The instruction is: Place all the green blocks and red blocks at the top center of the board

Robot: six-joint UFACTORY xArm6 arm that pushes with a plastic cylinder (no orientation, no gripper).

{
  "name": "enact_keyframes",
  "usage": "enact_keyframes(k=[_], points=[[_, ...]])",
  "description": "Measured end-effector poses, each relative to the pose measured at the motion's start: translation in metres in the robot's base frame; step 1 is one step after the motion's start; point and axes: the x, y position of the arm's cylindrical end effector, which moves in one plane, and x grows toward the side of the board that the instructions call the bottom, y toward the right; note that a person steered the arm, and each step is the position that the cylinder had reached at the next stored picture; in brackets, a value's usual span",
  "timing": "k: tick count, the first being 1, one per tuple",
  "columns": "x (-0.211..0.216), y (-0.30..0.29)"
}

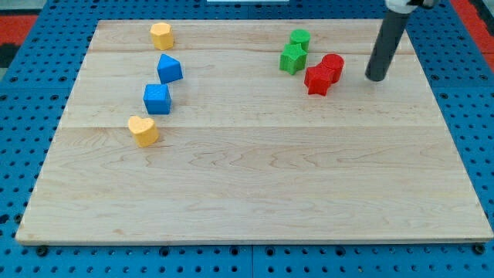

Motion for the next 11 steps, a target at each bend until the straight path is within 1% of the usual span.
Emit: enact_keyframes(k=[1,2,3,5,6,7,8,9,10,11], points=[[-0.014,-0.067],[-0.045,-0.107],[-0.056,-0.131],[0.000,-0.065],[-0.020,-0.029],[-0.043,-0.049],[-0.060,-0.090],[-0.070,-0.157],[-0.060,-0.110],[-0.074,-0.038]])
